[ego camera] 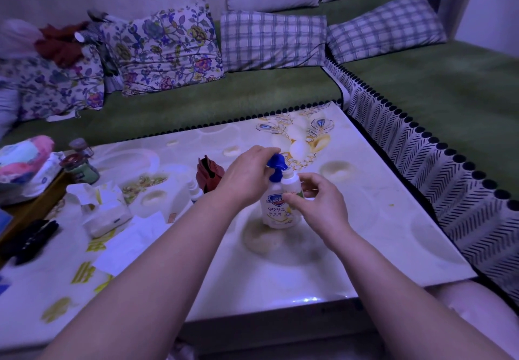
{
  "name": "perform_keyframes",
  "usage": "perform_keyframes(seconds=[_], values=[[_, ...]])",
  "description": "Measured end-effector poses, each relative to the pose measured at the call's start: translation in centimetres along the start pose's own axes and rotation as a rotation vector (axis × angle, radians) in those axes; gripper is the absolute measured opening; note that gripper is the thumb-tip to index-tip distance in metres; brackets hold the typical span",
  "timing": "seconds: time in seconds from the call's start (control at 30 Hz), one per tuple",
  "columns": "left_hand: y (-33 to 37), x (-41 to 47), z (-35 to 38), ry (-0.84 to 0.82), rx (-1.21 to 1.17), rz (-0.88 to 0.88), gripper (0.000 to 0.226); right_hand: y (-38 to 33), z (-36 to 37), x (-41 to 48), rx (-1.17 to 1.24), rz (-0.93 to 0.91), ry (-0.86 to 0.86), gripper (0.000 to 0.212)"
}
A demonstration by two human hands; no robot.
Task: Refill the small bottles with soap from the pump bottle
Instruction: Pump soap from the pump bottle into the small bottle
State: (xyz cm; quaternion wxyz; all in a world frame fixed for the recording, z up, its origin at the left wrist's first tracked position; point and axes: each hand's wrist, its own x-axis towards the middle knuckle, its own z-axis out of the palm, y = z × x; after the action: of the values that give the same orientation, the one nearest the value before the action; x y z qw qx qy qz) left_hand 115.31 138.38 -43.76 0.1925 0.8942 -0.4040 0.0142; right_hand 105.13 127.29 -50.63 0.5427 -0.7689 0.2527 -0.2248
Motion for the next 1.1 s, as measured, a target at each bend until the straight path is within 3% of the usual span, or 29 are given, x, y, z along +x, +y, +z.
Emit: perform_keyframes(seconds=[0.4, 0.7, 1.1], values=[[-0.8, 0.2, 0.7, 0.018, -0.064, 0.039, 0.038, 0.1, 0.4, 0.2, 0.005, 0.022, -0.027, 0.035], [-0.6, -1.5, 0.8, 0.258, 0.103, 0.209, 0.046, -0.6, -0.1, 0.2, 0.013, 0.030, -0.002, 0.036], [-1.3, -1.9, 2.1, 0.330, 0.101, 0.189, 0.052, 0.0, 0.0, 0.3, -0.020, 0.023, -0.005, 0.035]])
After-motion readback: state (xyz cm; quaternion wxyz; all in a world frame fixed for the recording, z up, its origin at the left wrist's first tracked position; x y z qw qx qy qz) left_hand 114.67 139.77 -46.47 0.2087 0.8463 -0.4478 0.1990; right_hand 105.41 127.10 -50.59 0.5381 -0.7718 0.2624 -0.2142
